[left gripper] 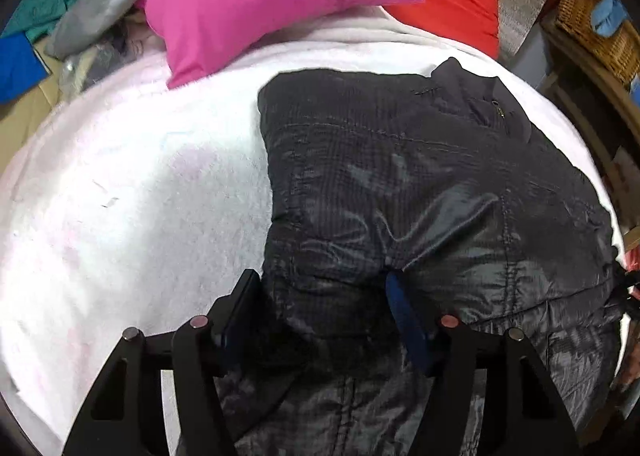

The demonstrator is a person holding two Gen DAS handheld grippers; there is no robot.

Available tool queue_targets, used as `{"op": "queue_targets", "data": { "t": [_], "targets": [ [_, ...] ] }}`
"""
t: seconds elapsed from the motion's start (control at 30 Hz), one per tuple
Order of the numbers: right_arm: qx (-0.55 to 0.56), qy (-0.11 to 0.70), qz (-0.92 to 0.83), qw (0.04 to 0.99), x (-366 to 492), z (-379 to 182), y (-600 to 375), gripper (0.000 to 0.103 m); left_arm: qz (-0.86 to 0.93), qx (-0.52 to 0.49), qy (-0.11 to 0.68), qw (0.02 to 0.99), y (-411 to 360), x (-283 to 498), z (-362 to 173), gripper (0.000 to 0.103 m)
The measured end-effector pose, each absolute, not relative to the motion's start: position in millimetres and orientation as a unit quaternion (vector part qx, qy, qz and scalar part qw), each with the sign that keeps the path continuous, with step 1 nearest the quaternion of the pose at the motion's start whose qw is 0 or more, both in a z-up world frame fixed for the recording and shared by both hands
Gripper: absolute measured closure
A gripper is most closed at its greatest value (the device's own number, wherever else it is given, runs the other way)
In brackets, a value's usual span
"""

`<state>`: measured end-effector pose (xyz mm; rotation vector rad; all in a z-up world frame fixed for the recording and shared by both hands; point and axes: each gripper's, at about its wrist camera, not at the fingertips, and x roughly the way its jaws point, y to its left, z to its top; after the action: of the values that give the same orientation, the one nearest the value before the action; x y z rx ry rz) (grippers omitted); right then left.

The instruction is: Fold large clothes

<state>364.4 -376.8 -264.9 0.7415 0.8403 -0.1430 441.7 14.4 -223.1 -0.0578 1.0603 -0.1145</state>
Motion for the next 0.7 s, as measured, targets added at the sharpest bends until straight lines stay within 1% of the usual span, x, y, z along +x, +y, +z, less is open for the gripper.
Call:
{"op": "queue_targets", "data": {
  "t": [0.03,0.07,0.1,0.13,0.23,0.33,0.47,0.7],
  "targets": [
    [0.351,0.39,-0.07,0.848,358.4,-256.0,-377.0,0.067,-0.05,-0.018,0.501,0.864,12.7,436.5,-217.2,0.036],
    [0.345,0.373,-0.08,0.858,346.5,-244.1,-376.9,0.055,-0.045,-0.011,0.493,0.869,11.3,429.6,-210.0,0.036],
    [0.337,0.356,-0.089,0.867,335.9,-234.5,-375.1,0.037,-0.041,-0.006,0.478,0.878,10.4,419.5,-200.4,0.036],
    [0.331,0.337,-0.094,0.876,324.8,-224.5,-372.4,0.031,-0.038,-0.003,0.464,0.885,10.4,411.2,-193.1,0.036],
    [0.322,0.31,-0.07,0.892,295.3,-205.5,-357.1,0.029,-0.033,0.018,0.424,0.905,2.8,381.0,-174.9,0.035],
    [0.353,0.33,-0.01,0.876,279.6,-215.5,-337.1,0.029,-0.035,0.032,0.399,0.916,-8.7,359.4,-166.0,0.033],
    [0.397,0.365,0.033,0.841,286.4,-235.1,-323.8,0.029,-0.034,0.049,0.396,0.916,-20.3,348.6,-168.5,0.033],
    [0.423,0.378,0.035,0.823,303.8,-250.9,-312.0,0.029,-0.025,0.078,0.392,0.916,-27.3,347.5,-173.0,0.033]
  ]
}}
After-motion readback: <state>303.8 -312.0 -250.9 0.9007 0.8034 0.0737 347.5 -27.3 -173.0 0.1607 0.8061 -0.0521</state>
